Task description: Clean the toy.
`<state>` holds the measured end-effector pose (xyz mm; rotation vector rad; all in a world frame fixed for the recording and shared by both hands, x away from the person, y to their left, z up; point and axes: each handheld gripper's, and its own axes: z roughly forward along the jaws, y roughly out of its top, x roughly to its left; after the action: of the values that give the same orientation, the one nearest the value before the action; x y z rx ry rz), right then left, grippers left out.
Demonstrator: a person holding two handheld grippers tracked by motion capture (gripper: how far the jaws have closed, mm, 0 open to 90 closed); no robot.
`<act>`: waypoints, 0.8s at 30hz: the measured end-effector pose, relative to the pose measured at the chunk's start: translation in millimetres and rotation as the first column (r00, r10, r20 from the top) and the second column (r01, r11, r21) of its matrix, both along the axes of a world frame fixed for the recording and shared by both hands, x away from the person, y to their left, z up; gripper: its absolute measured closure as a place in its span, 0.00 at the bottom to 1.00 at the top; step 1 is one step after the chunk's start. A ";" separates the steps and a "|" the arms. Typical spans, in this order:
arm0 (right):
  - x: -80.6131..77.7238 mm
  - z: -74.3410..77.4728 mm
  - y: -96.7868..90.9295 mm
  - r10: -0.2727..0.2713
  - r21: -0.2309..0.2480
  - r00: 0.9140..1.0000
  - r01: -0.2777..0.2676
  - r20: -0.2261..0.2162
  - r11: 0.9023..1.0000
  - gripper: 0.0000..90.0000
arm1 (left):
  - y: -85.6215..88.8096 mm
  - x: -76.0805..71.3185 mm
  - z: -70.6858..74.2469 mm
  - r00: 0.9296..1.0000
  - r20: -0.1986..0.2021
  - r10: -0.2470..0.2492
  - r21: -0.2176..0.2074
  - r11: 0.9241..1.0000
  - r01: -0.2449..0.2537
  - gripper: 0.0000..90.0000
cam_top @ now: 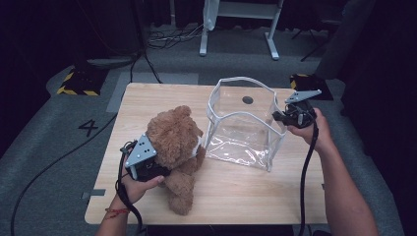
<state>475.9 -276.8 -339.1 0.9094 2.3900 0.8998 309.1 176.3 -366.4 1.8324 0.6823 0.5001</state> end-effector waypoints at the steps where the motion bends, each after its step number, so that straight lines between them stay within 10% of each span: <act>1: -1.5 0.2 -0.2 0.017 0.005 1.000 -0.017 0.006 1.000 0.97 | 0.7 0.1 0.4 1.000 0.002 0.003 -0.001 1.000 -0.003 0.47; 11: -27.5 4.3 -18.3 0.251 0.103 0.968 -0.250 0.008 0.963 0.98 | 9.4 -1.1 7.2 0.999 0.017 0.042 -0.023 0.999 -0.042 0.47; 15: -37.3 5.7 -26.9 0.355 0.159 0.935 -0.349 -0.005 0.923 0.98 | 12.3 -1.3 10.2 0.998 0.029 0.054 -0.024 0.998 -0.054 0.47; 20: -48.1 5.6 -34.2 0.501 0.221 0.865 -0.488 -0.005 0.844 0.97 | 14.0 -2.1 11.8 0.997 0.029 0.067 -0.026 0.997 -0.066 0.46; 22: -48.8 4.2 -34.0 0.503 0.207 0.864 -0.491 -0.007 0.846 0.97 | 13.7 -2.2 11.9 0.997 0.030 0.069 -0.023 0.997 -0.068 0.46; 24: -45.1 2.4 -33.7 0.457 0.194 0.890 -0.446 -0.010 0.874 0.97 | 13.0 -2.4 12.0 0.997 0.030 0.072 -0.021 0.997 -0.071 0.46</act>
<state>430.7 -310.6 -336.7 0.4349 2.6538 1.3032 306.6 189.3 -354.4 1.7829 0.7314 0.5657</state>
